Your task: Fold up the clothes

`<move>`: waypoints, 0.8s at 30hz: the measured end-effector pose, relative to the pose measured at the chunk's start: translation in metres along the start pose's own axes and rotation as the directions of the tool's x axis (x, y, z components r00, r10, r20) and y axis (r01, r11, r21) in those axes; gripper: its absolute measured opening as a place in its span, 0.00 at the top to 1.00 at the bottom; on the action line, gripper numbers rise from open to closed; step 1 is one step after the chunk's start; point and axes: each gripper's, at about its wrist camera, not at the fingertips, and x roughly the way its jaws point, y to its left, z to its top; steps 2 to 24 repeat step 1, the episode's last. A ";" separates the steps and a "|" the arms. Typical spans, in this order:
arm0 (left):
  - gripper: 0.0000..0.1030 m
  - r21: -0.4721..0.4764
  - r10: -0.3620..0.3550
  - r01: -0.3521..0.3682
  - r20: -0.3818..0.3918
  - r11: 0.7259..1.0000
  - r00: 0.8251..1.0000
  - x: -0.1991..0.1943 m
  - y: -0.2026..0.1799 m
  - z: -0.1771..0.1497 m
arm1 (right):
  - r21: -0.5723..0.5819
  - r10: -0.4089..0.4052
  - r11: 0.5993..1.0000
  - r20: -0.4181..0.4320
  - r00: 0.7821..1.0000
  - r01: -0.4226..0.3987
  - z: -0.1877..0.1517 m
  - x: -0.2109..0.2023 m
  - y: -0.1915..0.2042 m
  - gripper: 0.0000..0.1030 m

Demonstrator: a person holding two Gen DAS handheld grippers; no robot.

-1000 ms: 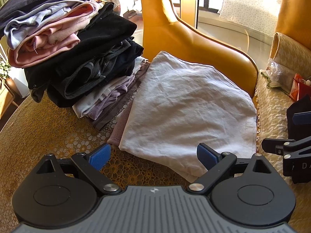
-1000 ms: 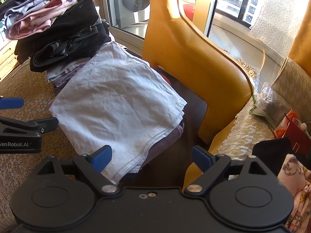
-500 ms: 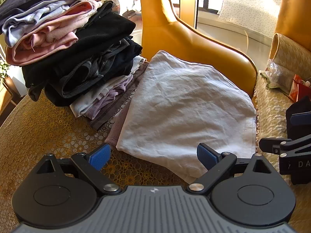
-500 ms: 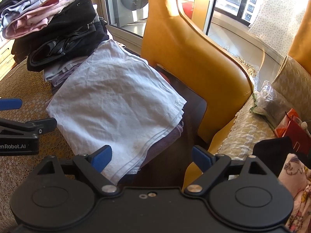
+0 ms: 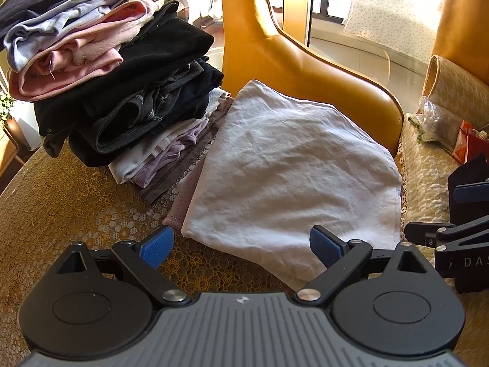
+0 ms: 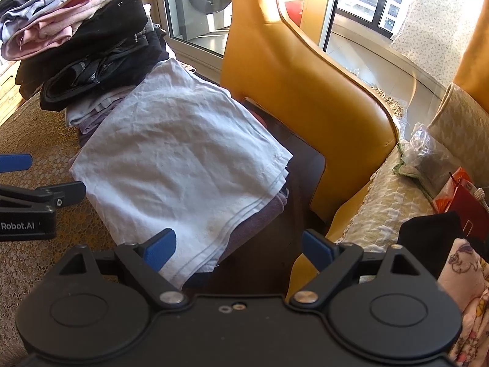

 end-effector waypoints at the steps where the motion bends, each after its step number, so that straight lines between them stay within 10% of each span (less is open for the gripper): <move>1: 0.07 0.002 0.003 -0.003 0.000 1.000 1.000 0.000 0.000 0.000 | -0.002 0.000 1.000 -0.001 1.000 0.000 0.000 0.000 0.001 0.00; 24: 0.07 0.002 0.003 -0.003 0.000 1.000 1.000 0.000 0.000 0.000 | -0.002 0.000 1.000 -0.001 1.000 0.000 0.000 0.000 0.001 0.00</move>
